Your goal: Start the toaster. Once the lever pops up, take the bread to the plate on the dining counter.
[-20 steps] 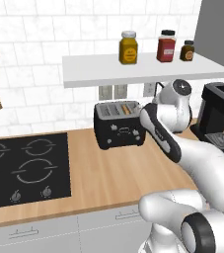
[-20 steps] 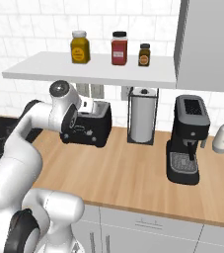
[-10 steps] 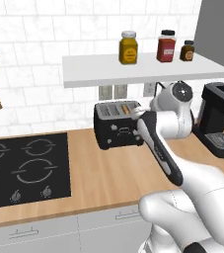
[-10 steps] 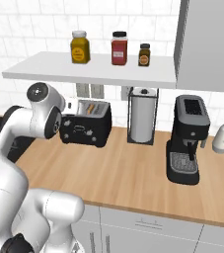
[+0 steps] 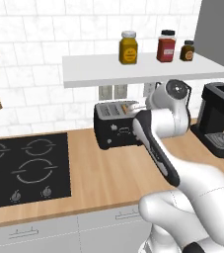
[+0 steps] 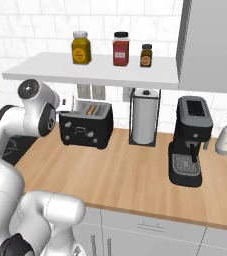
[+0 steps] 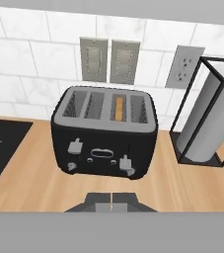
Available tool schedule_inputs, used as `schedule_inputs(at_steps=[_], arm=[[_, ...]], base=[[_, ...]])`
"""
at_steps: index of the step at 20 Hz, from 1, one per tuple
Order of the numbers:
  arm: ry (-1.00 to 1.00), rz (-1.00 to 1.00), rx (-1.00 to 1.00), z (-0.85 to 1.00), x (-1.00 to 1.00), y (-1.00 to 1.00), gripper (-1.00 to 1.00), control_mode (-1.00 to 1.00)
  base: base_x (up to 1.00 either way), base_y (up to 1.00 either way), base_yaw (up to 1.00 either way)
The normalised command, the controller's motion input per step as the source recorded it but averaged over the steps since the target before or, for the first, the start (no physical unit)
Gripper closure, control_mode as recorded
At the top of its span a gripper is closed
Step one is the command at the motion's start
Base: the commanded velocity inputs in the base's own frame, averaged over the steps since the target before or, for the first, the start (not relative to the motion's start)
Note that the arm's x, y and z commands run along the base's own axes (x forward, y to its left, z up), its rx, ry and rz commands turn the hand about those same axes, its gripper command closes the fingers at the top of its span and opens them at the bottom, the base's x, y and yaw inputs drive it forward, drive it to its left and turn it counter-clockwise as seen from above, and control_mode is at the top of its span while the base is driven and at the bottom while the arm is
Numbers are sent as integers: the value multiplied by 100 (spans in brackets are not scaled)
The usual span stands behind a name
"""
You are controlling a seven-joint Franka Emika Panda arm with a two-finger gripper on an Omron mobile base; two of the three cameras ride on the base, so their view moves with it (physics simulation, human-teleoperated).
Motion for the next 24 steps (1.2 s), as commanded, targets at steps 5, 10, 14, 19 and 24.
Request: schedule_inputs(at_steps=[5,10,14,19,24], arm=[[0,0,0,21,0,0,100,-100],[0,0,0,1,0,0,-100,-100],[0,0,0,-1,0,-1,-100,-100],[0,-3,1,0,3,-1,-100,-100],[0,-9,5,0,9,-1,-100,-100]], base=[[0,0,0],[0,0,0],[0,0,0],[0,0,0],[0,0,0]])
